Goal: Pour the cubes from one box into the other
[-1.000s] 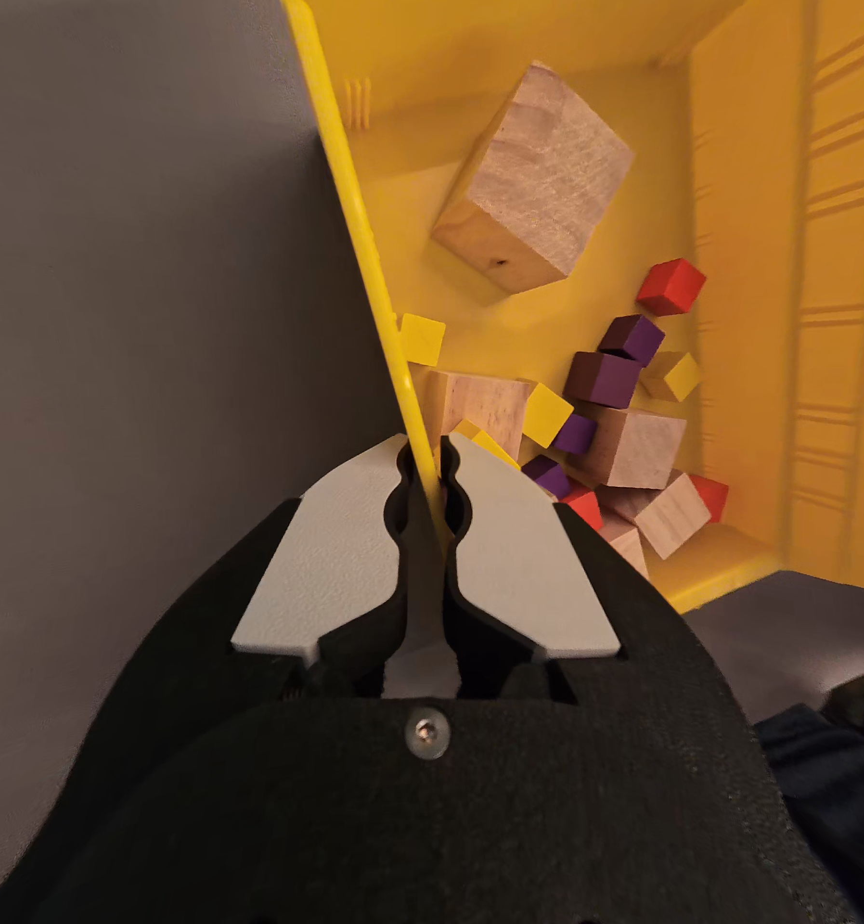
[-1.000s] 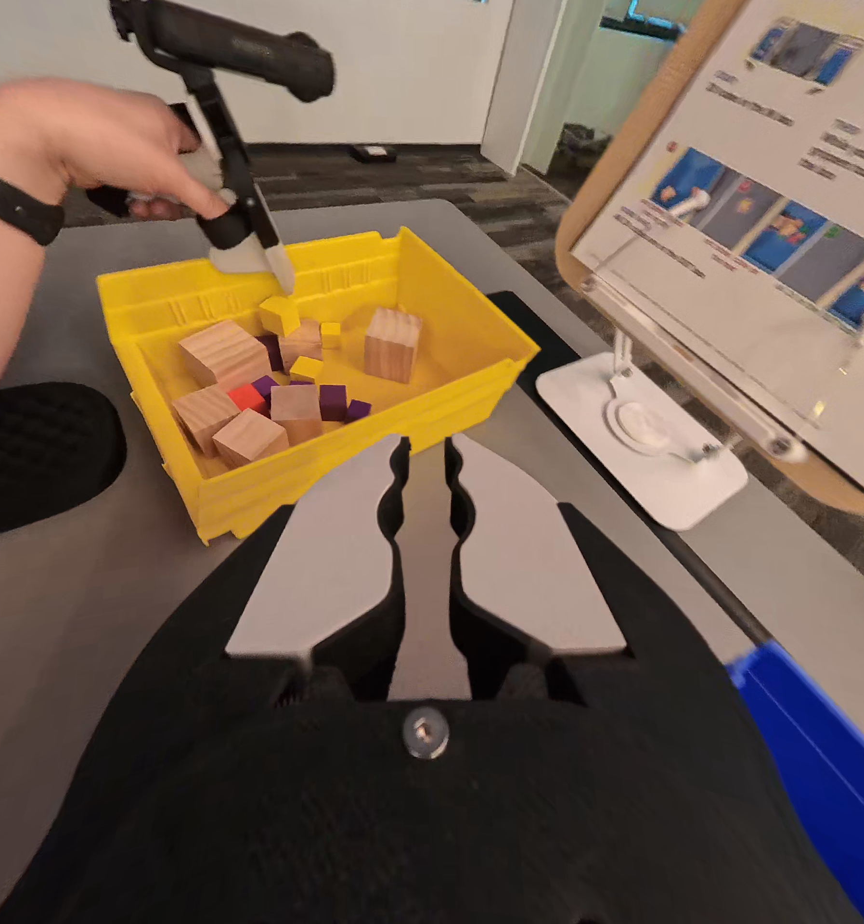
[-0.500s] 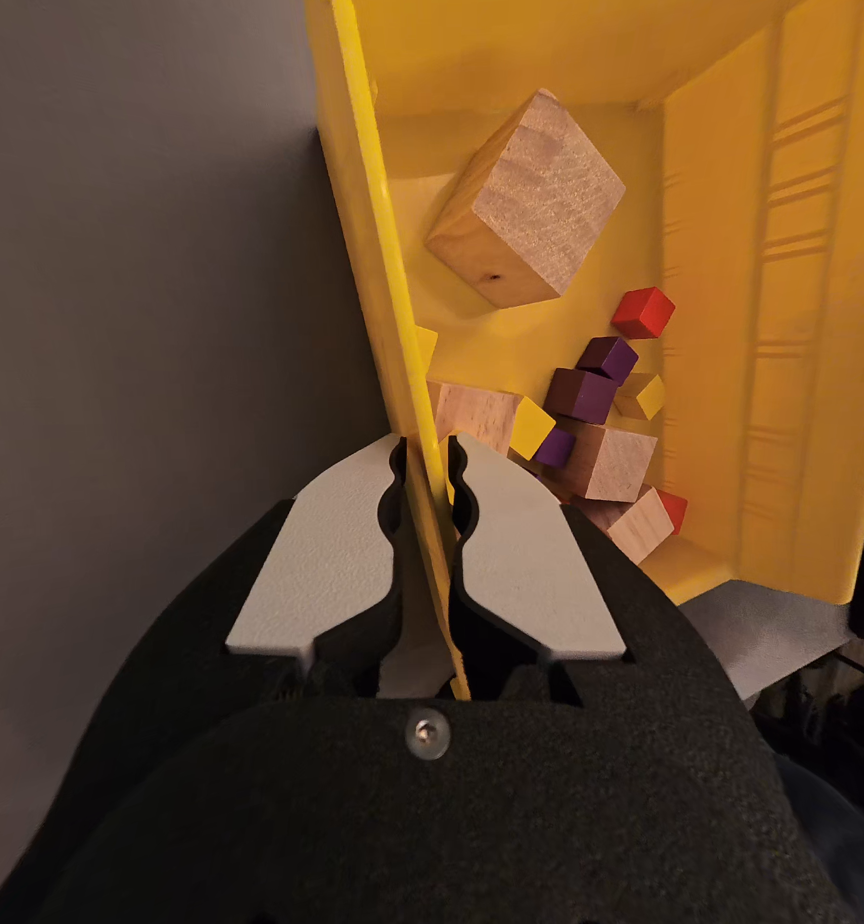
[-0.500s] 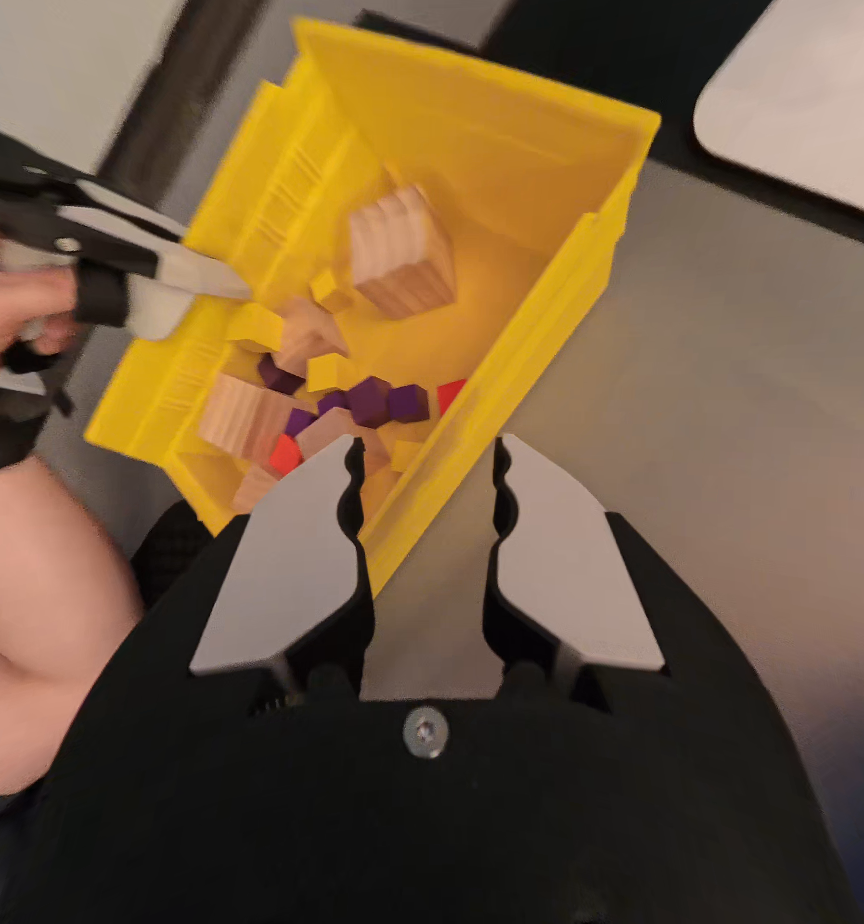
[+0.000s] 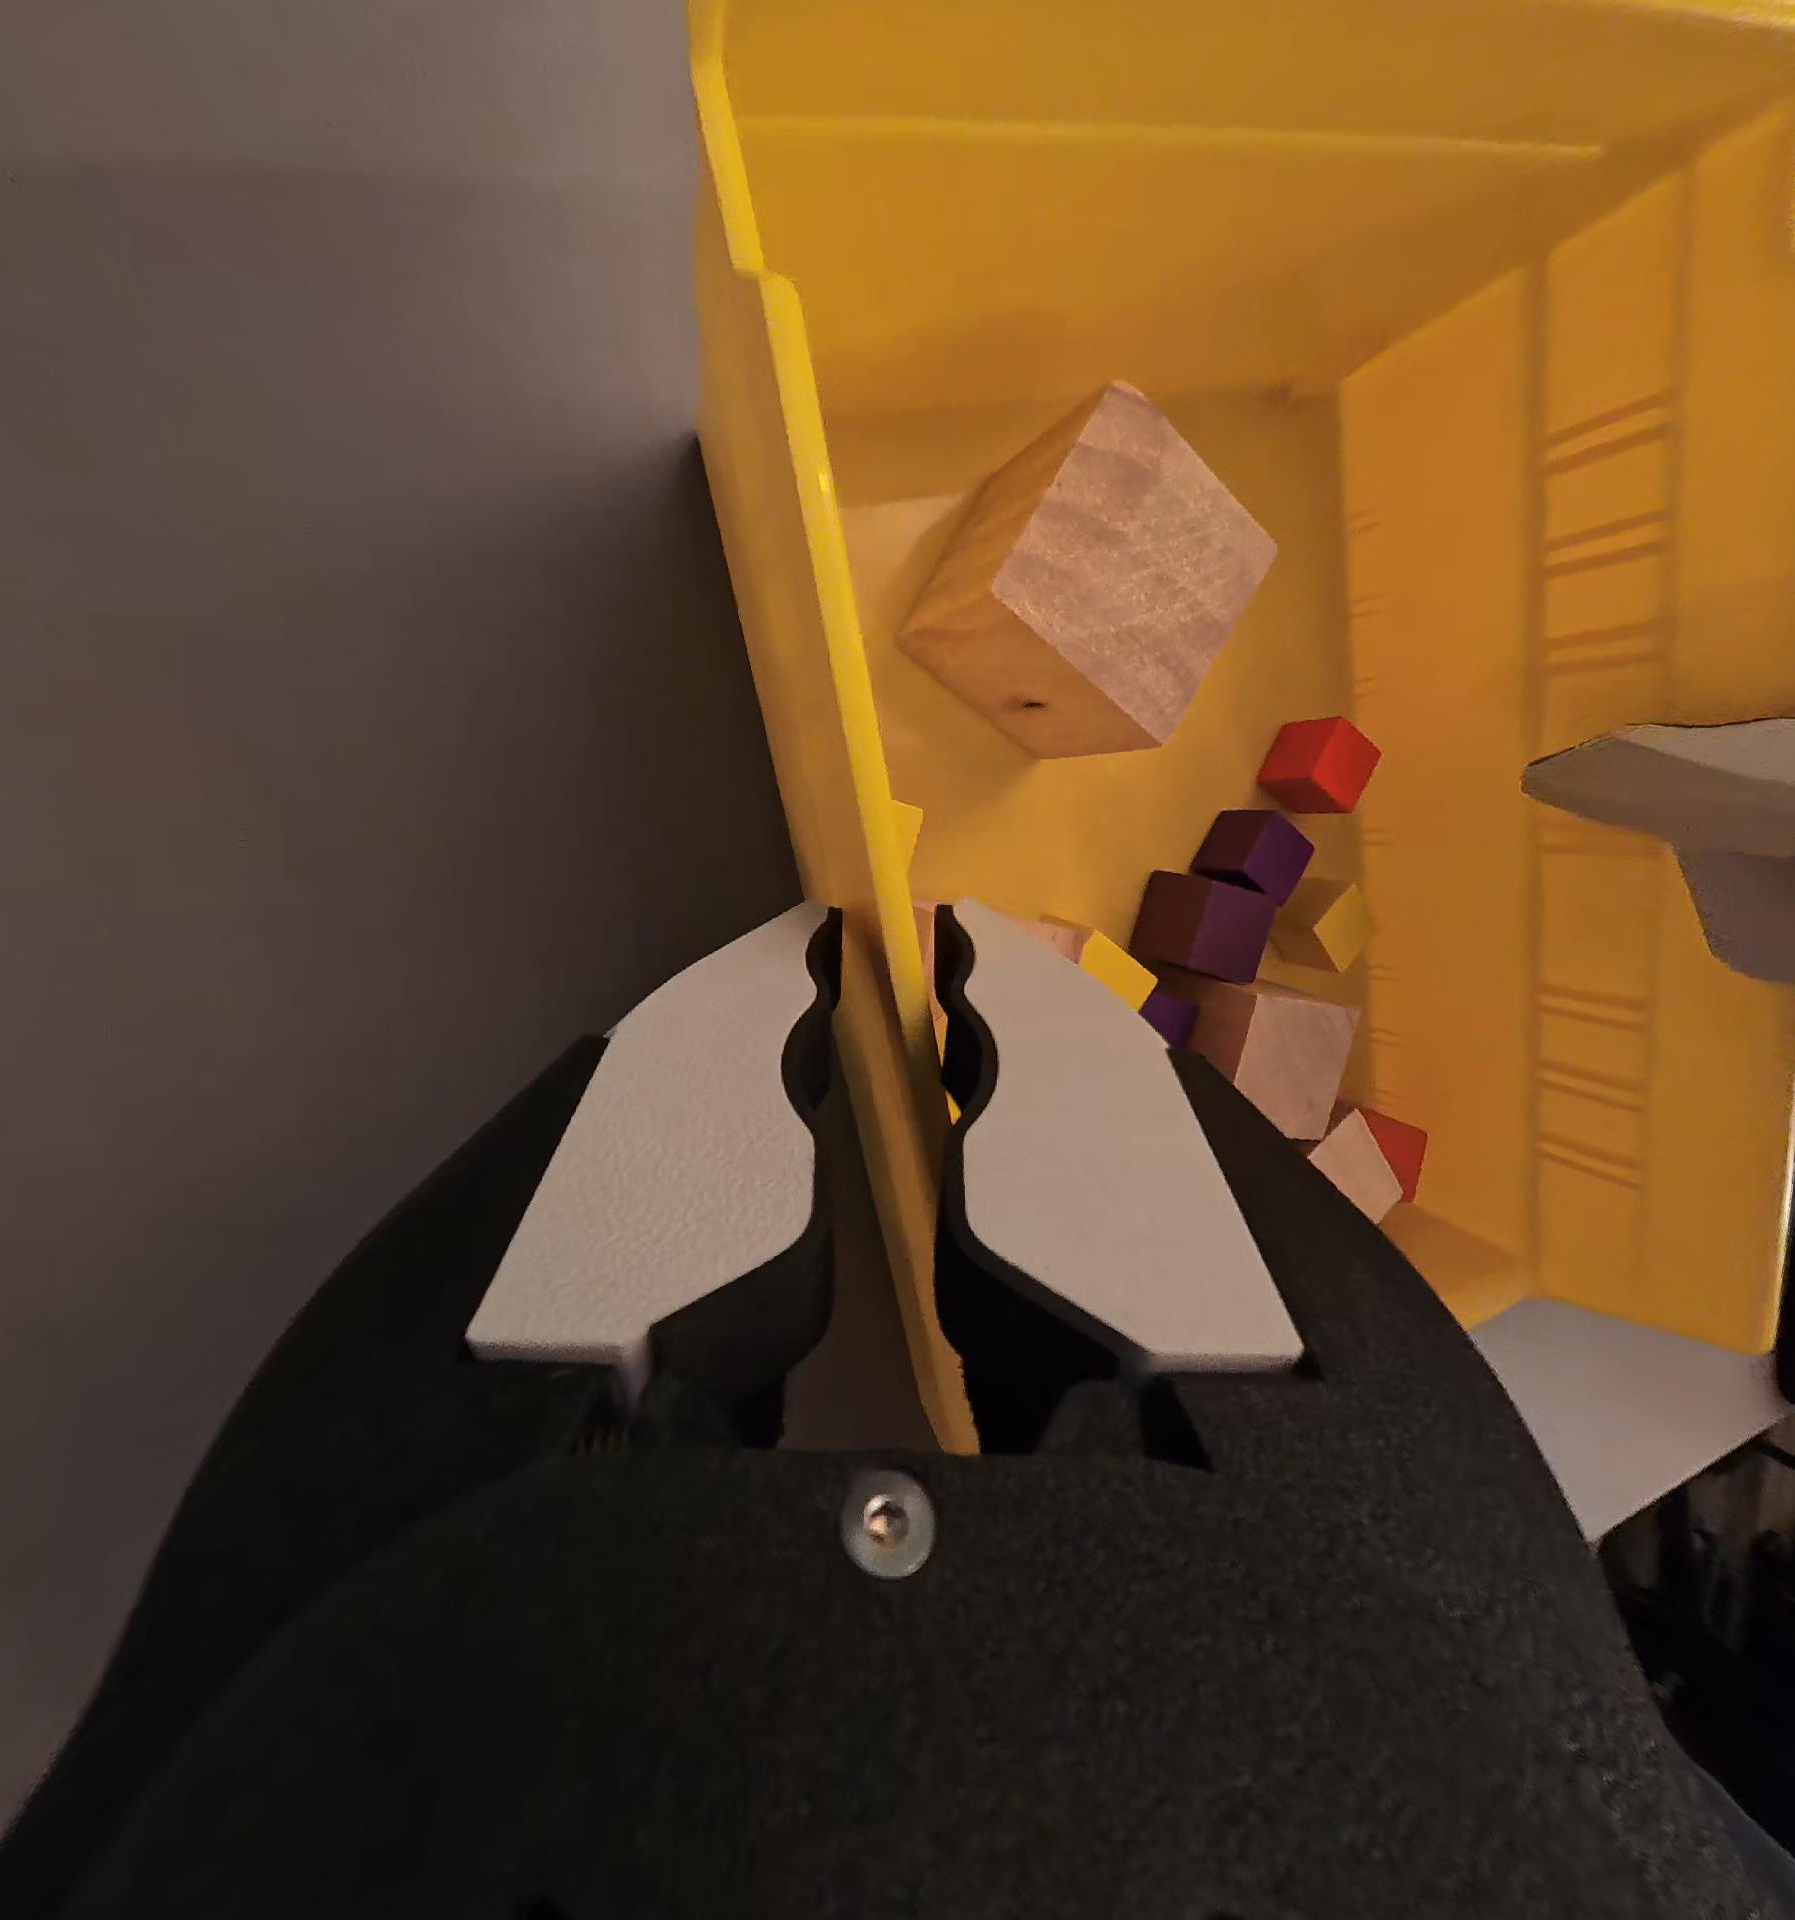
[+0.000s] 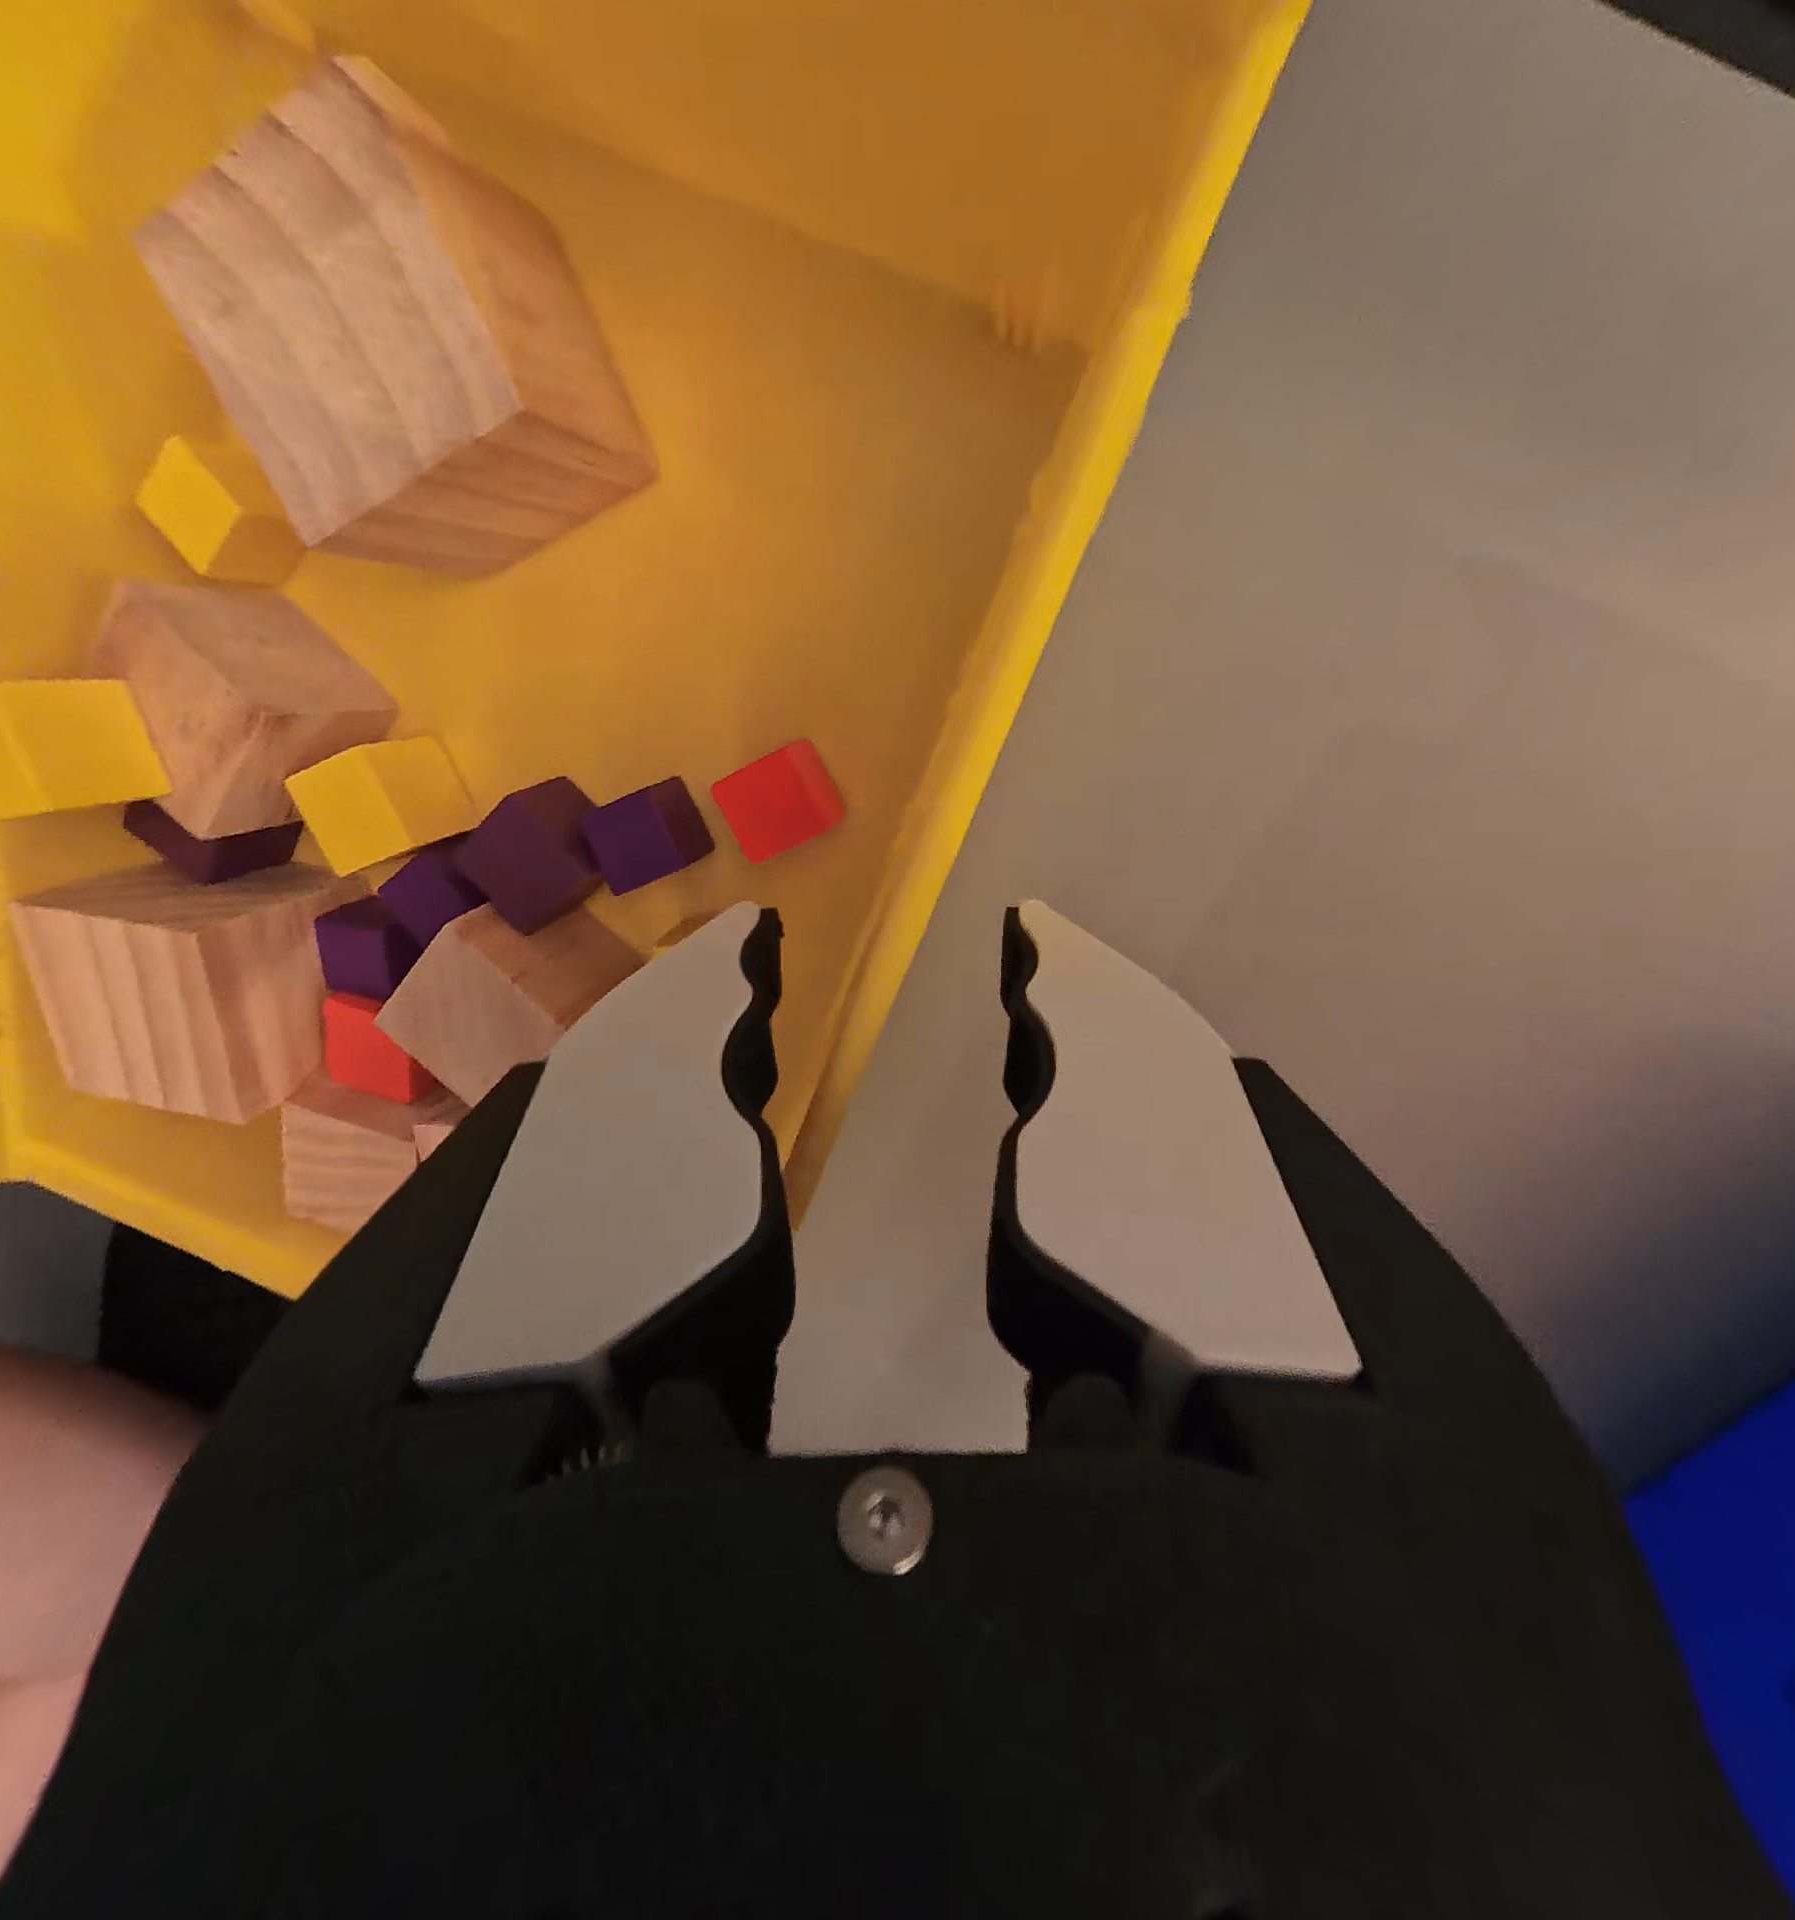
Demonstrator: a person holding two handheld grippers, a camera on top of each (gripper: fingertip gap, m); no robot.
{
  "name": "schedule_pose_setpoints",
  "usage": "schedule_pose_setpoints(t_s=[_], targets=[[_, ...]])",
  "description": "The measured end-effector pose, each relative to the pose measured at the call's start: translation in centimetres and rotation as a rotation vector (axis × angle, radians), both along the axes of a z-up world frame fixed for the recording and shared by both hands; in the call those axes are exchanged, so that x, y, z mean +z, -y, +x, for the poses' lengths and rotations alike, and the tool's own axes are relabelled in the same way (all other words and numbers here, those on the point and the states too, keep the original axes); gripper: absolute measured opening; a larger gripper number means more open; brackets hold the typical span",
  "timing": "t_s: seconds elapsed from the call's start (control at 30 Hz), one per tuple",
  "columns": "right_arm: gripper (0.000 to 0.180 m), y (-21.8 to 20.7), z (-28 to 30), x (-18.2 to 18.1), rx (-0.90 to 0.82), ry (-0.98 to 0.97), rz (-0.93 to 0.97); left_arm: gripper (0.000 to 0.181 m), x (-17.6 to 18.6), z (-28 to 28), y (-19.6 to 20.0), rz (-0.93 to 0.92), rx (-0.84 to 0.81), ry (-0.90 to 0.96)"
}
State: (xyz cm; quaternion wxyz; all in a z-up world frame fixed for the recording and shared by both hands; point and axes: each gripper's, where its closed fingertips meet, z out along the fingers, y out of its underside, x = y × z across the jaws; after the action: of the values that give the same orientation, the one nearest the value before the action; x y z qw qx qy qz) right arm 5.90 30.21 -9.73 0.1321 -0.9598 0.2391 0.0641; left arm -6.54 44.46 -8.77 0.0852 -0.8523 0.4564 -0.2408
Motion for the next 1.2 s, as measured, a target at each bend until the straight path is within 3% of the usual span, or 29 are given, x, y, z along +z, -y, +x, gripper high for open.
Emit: schedule_pose_setpoints(t_s=[0.2, 0.67, 0.83, 1.07, 1.2], targets=[[0.018, 0.2, -0.5, -1.5, -0.025, -0.009, -0.124, 0.014, -1.3, -0.2, 0.1, 0.017, 0.004, -0.071], [0.010, -0.3, -0.3, -2.1, -0.024, 0.001, -0.136, 0.022, -1.3, 0.1, 0.6, -0.137, 0.026, 0.019], [0.012, -0.5, -0.5, -2.5, -0.032, -0.022, -0.124, 0.019, -1.5, -0.1, 0.5, -0.072, -0.004, -0.023], [0.004, -0.4, -0.2, -2.8, -0.069, -0.019, -0.096, 0.006, -1.9, -0.5, 0.0, 0.172, -0.069, -0.193], [0.004, 0.3, 0.0, -2.7, -0.080, -0.054, -0.090, 0.006, -1.8, -0.3, 1.0, 0.151, -0.087, -0.257]])
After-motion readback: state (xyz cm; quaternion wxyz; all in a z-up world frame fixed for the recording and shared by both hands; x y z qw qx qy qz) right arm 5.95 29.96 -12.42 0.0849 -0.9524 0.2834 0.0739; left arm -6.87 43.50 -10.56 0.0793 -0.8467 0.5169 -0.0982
